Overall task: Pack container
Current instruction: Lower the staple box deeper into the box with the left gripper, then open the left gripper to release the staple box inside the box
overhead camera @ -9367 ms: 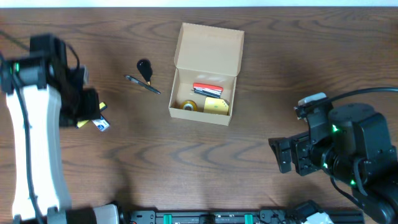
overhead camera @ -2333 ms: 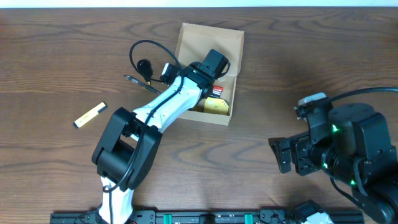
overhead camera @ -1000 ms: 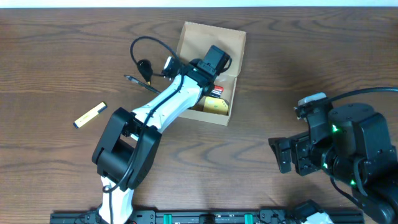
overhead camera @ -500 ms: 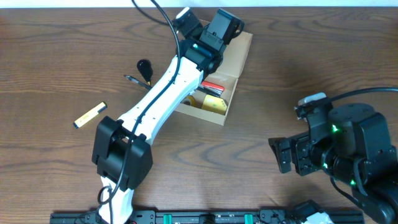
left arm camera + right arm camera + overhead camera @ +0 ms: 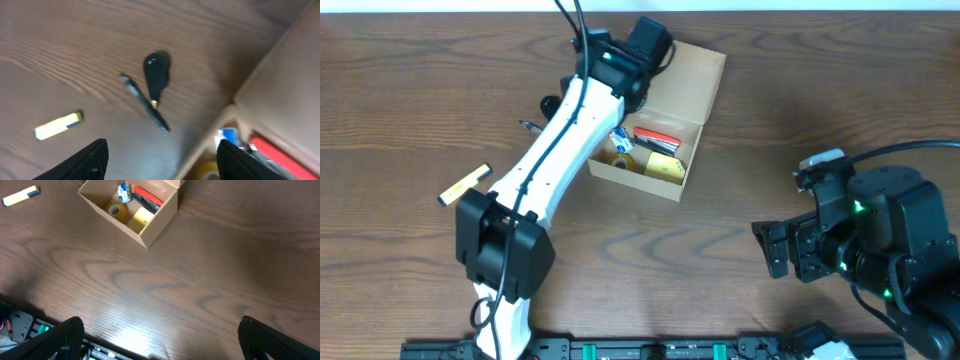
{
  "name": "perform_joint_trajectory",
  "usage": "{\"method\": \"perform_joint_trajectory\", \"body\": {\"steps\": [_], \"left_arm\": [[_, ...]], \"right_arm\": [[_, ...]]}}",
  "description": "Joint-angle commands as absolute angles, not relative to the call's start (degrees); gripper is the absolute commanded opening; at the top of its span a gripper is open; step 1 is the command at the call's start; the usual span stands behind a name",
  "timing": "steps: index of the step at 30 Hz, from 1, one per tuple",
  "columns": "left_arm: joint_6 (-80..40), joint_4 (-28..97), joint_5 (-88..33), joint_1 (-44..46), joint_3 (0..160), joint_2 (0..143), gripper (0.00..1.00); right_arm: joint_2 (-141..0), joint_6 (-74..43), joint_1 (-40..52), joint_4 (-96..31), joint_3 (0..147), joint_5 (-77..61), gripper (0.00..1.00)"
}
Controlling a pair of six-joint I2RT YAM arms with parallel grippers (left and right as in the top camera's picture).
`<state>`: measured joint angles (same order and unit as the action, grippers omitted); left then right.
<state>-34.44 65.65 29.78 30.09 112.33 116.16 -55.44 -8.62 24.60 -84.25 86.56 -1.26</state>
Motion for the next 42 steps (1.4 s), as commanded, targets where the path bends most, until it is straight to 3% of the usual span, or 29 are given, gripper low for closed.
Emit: {"method": "perform_joint_trajectory", "body": {"steps": [1,6,18,28,30,34,38,42], "left_arm": [[-22.6,64.7,23.2,27.5,111.3,114.7,0.71],[-10.6,59.2,8.5,24.9,106.8,114.7,0.75],[-8.1,58.0,5.3,23.9,103.2,114.7,0.82],[-6.6,51.3,1.4,22.7,94.7,114.7,0.64],[-7.0,50.5,1.4,22.7,94.3,114.7,0.54],[-8.8,50.1,1.5,22.3,94.3,114.7,0.47],[-11.2,50.3,1.5,22.3,94.3,114.7,0.26],[-14.3,50.9,1.5,22.3,94.3,114.7,0.16]], "right_arm": [[-55.4,-8.1,24.2,-84.3,87.3,-0.6,0.99],[-55.4,-8.1,24.2,-84.3,87.3,-0.7,0.99],[-55.4,-8.1,24.2,-84.3,87.3,-0.7,0.99],[-55.4,-8.1,24.2,-84.3,87.3,-0.7,0.99],[-55.4,-8.1,24.2,-84.3,87.3,-0.7,0.99],[-55.4,-8.1,24.2,-84.3,87.3,-0.6,0.99],[-55.4,-8.1,24.2,-84.3,87.3,-0.7,0.99],[-55.4,-8.1,24.2,-84.3,87.3,-0.7,0.99]]}}
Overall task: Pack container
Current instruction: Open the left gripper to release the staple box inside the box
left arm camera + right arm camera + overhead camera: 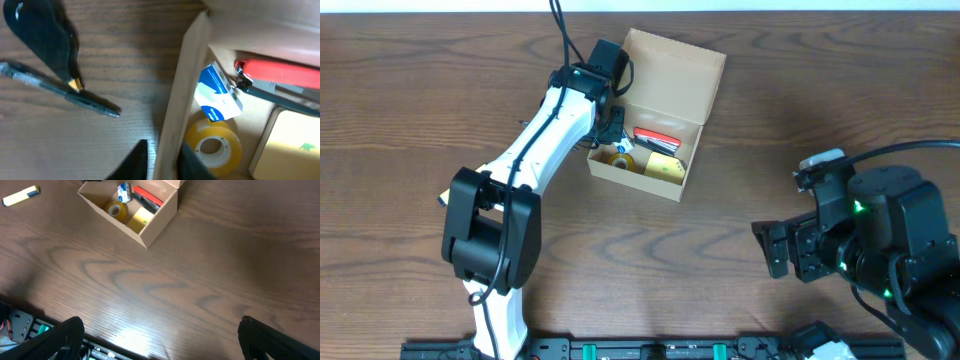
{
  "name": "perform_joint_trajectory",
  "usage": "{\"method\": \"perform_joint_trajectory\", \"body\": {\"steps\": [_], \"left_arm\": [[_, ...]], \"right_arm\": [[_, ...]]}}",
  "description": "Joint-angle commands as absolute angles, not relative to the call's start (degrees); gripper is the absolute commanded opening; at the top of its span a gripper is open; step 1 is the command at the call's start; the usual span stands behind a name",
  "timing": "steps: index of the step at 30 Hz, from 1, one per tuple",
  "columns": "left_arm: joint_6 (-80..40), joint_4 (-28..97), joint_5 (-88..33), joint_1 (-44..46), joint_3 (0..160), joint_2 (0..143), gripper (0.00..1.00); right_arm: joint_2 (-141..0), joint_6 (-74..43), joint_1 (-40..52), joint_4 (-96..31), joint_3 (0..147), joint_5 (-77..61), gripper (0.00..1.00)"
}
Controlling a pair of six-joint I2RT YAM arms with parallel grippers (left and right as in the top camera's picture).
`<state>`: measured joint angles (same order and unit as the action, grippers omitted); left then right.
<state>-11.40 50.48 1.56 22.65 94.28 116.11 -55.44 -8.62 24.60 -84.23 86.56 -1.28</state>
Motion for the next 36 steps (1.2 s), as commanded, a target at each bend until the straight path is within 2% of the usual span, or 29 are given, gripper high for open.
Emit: {"method": "perform_joint_trajectory", "body": {"steps": [1,5,9,20,36], "left_arm": [[-15.0,51.0,1.5,22.3,94.3,114.7,0.15],[-17.2,51.4,1.5,22.3,94.3,114.7,0.08],[-20.4,52.2,2.2,22.3,94.3,114.7,0.06],[-21.2,56.6,3.6,22.3,94.3,114.7,0.06],[-19.3,56.7,5.5,22.1,94.3,114.5,0.07]], "right_arm": [[-55.4,-8.1,24.2,-84.3,87.3,-0.6,0.99],[-55.4,-8.1,24.2,-84.3,87.3,-0.6,0.99],[-55.4,-8.1,24.2,-84.3,87.3,-0.7,0.99],[-55.4,-8.1,24.2,-84.3,87.3,-0.7,0.99],[-55.4,-8.1,24.2,-84.3,87.3,-0.7,0.99]]}}
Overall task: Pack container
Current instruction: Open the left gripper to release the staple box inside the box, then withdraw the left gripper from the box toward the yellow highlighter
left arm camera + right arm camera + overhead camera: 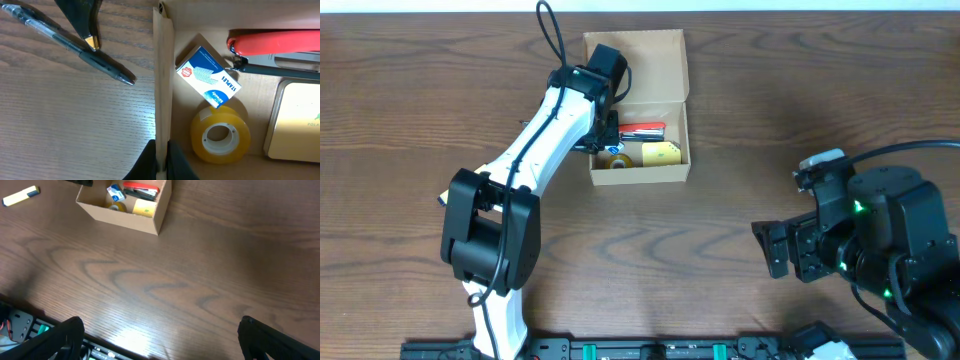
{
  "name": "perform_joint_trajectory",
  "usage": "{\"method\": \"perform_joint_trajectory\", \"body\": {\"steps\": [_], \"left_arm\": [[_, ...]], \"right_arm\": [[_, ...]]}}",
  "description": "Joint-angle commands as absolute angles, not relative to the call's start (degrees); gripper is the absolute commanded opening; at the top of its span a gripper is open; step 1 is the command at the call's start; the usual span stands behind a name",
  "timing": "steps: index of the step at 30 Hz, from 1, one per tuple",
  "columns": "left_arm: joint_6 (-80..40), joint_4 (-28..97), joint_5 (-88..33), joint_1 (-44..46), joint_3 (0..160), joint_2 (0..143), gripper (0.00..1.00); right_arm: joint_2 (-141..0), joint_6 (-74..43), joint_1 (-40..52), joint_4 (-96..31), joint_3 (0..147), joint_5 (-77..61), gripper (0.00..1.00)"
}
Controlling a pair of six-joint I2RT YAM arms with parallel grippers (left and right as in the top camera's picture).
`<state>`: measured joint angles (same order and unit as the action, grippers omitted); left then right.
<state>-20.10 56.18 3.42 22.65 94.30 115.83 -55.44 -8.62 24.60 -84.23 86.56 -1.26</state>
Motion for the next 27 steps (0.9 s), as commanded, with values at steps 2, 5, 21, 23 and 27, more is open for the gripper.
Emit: {"method": "perform_joint_trajectory", "body": {"steps": [2,5,21,23,27], "left_arm": [[-19.4,56.7,5.3,22.2,94.6,114.4,0.15],[-19.3,56.8,4.4,22.2,96.8,113.6,0.27],[-13.6,57.4,11.6,22.1,103.5,99.0,0.56],[-12.9,58.2,13.2,22.0,103.5,97.6,0.57],[-11.0,58.5,14.0,21.3,103.5,96.1,0.59]], "right_arm": [[-55.4,-8.1,24.2,-84.3,87.3,-0.7,0.99],[-55.4,-8.1,24.2,-84.3,87.3,-0.7,0.99],[-55.4,-8.1,24.2,-84.3,87.3,-0.7,0.99],[-55.4,-8.1,24.2,-84.3,87.3,-0.7,0.99],[-55.4,-8.1,24.2,-84.3,87.3,-0.6,0.99]]}}
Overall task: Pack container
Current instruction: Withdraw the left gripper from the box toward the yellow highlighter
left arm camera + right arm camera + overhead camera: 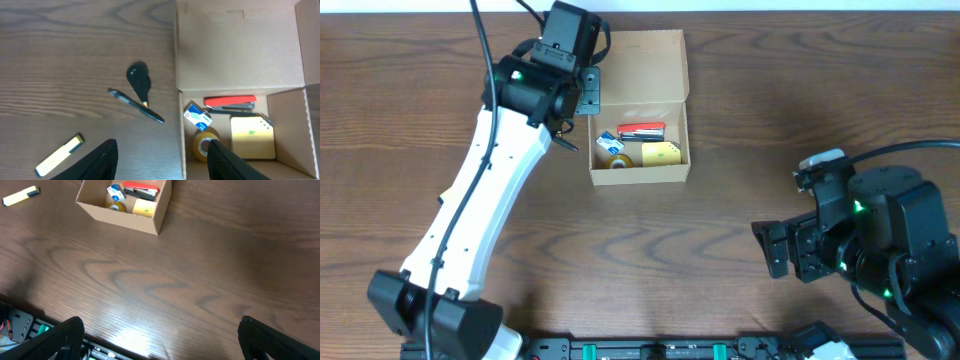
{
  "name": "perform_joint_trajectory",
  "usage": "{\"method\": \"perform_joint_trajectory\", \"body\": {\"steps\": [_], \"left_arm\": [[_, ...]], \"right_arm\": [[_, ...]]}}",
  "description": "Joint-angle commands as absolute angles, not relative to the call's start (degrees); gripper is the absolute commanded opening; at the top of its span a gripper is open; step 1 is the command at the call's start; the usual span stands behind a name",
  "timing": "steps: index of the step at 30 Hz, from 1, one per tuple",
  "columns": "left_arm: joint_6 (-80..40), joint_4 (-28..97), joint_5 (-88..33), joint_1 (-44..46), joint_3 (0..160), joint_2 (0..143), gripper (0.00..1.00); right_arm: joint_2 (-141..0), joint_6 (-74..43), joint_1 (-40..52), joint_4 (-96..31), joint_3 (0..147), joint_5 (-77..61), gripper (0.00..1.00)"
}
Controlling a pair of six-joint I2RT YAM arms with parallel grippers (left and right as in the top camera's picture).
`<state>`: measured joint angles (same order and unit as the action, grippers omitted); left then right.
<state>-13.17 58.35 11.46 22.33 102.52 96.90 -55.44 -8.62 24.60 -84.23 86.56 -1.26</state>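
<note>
An open cardboard box (677, 120) stands square on the table, lid flap folded back. In it lie a red stapler (230, 102), a blue-and-white staples box (197, 116), a yellow tape roll (207, 145) and a yellow note pad (252, 136). Left of the box lie a black pen (136, 106), a small black teardrop-shaped object (139, 80) and a yellow highlighter (57, 155). My left gripper (165, 167) hangs open high above the box's left wall, holding nothing. My right gripper (160, 340) stands open far to the right, near the table's front.
In the overhead view the left arm (485, 190) runs from the front left up to the box and hides the pen and highlighter. The right arm (880, 240) sits at the front right. The brown wood table (200, 270) lies bare between box and right gripper.
My left gripper was shut on the box's left wall, low down. Now it is open and raised well above the box. The box and the right arm have not moved.
First the box lay skewed, my left gripper open over the table by its left corner. Then the fingers straddled the box's left wall. Then they were shut on the wall and the box stood square. Now the wall is let go.
</note>
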Motion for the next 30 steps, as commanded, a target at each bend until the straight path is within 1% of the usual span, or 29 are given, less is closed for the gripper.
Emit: {"method": "perform_joint_trajectory", "body": {"steps": [1,9,10,12,13,14,15,18,20,24,28,30], "left_arm": [[-10.9,58.2,13.9,20.8,103.5,96.1,0.59],[-11.6,55.8,13.9,13.4,103.5,96.1,0.59],[-11.6,55.5,13.9,11.9,103.5,96.1,0.6],[-11.6,55.0,13.9,9.7,103.5,96.3,0.67],[-11.7,55.0,13.9,8.9,103.5,96.4,0.69],[-12.2,55.0,13.9,8.1,103.5,96.5,0.68],[-14.0,54.9,13.9,7.3,103.5,96.6,0.67],[-22.6,53.7,14.0,5.8,103.5,96.9,0.71],[-28.0,53.0,14.0,5.5,103.5,96.9,0.71],[-39.5,53.0,14.0,5.2,103.5,96.9,0.66],[-46.7,53.0,14.0,5.2,103.5,96.9,0.62],[-48.2,53.0,14.0,5.2,103.5,96.9,0.61]], "right_arm": [[-55.4,-8.1,24.2,-84.3,87.3,-0.6,0.99],[-55.4,-8.1,24.2,-84.3,87.3,-0.7,0.99],[-55.4,-8.1,24.2,-84.3,87.3,-0.7,0.99],[-55.4,-8.1,24.2,-84.3,87.3,-0.7,0.99],[-55.4,-8.1,24.2,-84.3,87.3,-0.7,0.99],[-55.4,-8.1,24.2,-84.3,87.3,-0.7,0.99],[-55.4,-8.1,24.2,-84.3,87.3,-0.7,0.99],[-55.4,-8.1,24.2,-84.3,87.3,-0.6,0.99],[-55.4,-8.1,24.2,-84.3,87.3,-0.6,0.99],[-55.4,-8.1,24.2,-84.3,87.3,-0.6,0.99],[-55.4,-8.1,24.2,-84.3,87.3,-0.6,0.99],[-55.4,-8.1,24.2,-84.3,87.3,-0.7,0.99]]}}
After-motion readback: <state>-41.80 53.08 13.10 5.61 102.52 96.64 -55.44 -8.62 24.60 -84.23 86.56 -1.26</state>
